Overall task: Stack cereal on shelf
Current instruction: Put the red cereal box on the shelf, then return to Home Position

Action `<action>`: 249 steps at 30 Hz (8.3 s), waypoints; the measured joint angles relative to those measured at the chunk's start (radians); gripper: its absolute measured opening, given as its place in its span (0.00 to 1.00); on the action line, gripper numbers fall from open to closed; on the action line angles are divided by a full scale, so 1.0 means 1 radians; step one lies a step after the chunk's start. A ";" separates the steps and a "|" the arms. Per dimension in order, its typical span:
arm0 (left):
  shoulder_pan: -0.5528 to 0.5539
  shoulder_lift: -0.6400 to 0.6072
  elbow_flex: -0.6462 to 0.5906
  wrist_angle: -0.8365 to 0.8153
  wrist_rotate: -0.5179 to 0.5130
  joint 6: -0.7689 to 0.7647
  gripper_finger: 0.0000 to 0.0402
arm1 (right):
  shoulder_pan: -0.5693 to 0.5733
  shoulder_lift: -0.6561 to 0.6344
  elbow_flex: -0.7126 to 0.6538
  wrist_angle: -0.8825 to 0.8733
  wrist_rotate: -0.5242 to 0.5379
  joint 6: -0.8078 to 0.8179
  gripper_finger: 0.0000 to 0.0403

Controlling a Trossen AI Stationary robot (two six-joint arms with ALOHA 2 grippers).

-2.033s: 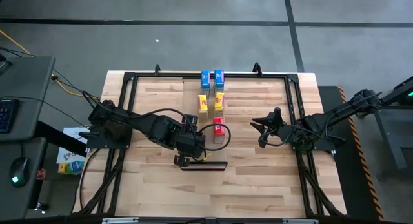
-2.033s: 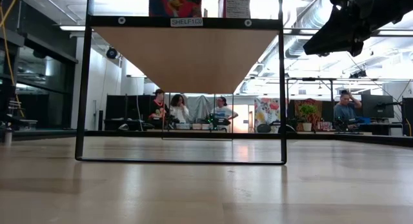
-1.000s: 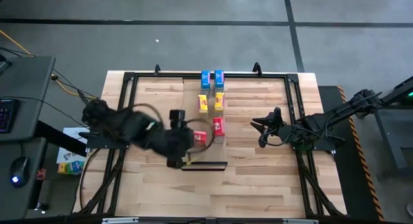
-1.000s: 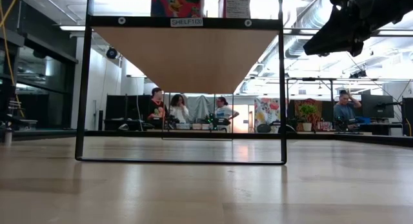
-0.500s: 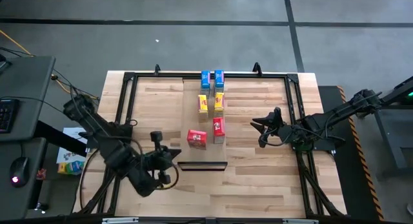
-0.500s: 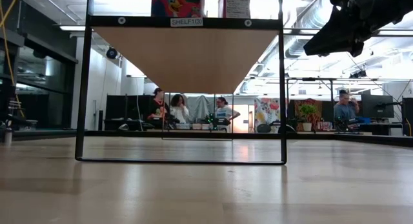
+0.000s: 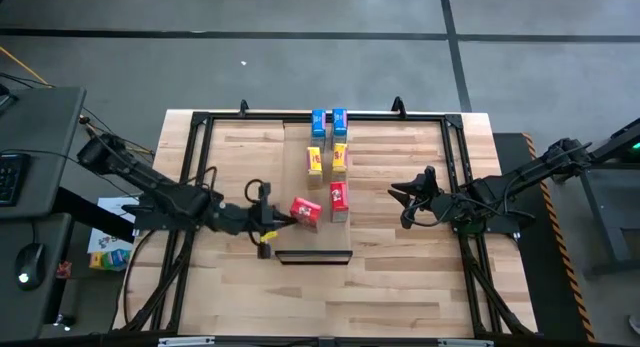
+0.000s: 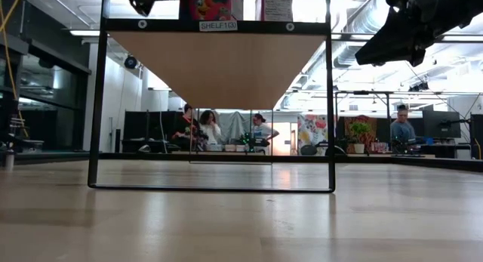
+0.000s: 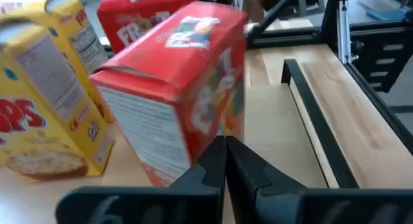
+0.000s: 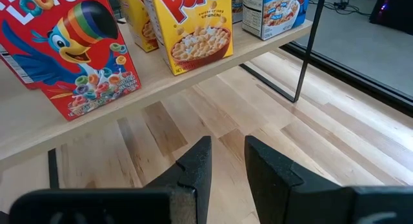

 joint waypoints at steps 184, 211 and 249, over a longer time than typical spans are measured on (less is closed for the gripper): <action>0.209 -1.183 -0.748 0.020 0.286 0.081 0.00 | -0.320 -0.808 -0.497 0.340 -0.408 -0.404 0.00; 0.209 -1.183 -0.749 0.020 0.286 0.081 0.00 | -0.320 -0.806 -0.497 0.340 -0.407 -0.404 0.00; 0.209 -1.183 -0.749 0.020 0.286 0.081 0.00 | -0.320 -0.806 -0.497 0.340 -0.407 -0.404 0.00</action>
